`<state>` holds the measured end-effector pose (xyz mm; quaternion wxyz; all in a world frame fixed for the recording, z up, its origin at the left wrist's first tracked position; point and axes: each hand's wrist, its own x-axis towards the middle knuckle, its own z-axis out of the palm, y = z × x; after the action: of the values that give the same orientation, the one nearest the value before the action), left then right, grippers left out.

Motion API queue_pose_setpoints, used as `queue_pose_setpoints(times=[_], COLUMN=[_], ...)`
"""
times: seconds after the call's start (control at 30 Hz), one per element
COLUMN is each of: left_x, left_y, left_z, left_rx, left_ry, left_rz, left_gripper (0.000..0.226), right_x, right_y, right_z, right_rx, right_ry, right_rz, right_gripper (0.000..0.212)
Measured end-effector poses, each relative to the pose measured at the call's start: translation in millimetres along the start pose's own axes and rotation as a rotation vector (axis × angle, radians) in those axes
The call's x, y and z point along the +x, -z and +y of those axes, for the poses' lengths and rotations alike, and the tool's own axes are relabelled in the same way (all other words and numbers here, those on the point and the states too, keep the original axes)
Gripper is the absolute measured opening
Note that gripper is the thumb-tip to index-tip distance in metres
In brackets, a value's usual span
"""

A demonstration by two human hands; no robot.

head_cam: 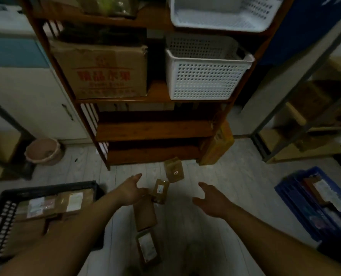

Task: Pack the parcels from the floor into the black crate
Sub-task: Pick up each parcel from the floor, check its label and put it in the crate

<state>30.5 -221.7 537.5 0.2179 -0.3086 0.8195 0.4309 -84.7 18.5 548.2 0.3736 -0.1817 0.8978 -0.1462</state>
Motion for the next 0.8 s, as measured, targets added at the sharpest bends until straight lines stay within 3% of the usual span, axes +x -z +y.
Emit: queue_pose_setpoints(times=[0.17,0.37,0.53,0.7,0.8], left_x=[71.9,198.7,312.2,410.1,453.9], left_y=[-38.1,-130.7,-199.9,-235.3,-242.7], left_z=[-34.8,-108.9,-173.1,-220.7,-235.5], left_rx=[-0.125,-0.203,-0.206,-0.127,-0.156], left_ry=[0.1,0.186,0.158,0.098,0.059], left_rz=[0.065,0.085,0.053,0.071,0.096], left_gripper=[0.078,0.076,0.074,0.075,0.073], right_x=[109.8,249.5,360.9,469.4,515.7], right_y=[-29.7,-120.2,-210.4,-279.2,-296.9], right_z=[31.2,81.5,117.4,154.2,165.2], right_rx=[-0.035,-0.013,0.106,-0.051,0.051], right_ry=[0.085,0.197,0.239,0.304,0.368], right_rz=[-0.064,-0.085,-0.066,-0.022,0.038], right_gripper=[0.066,0.069,0.066,0.091,0.087])
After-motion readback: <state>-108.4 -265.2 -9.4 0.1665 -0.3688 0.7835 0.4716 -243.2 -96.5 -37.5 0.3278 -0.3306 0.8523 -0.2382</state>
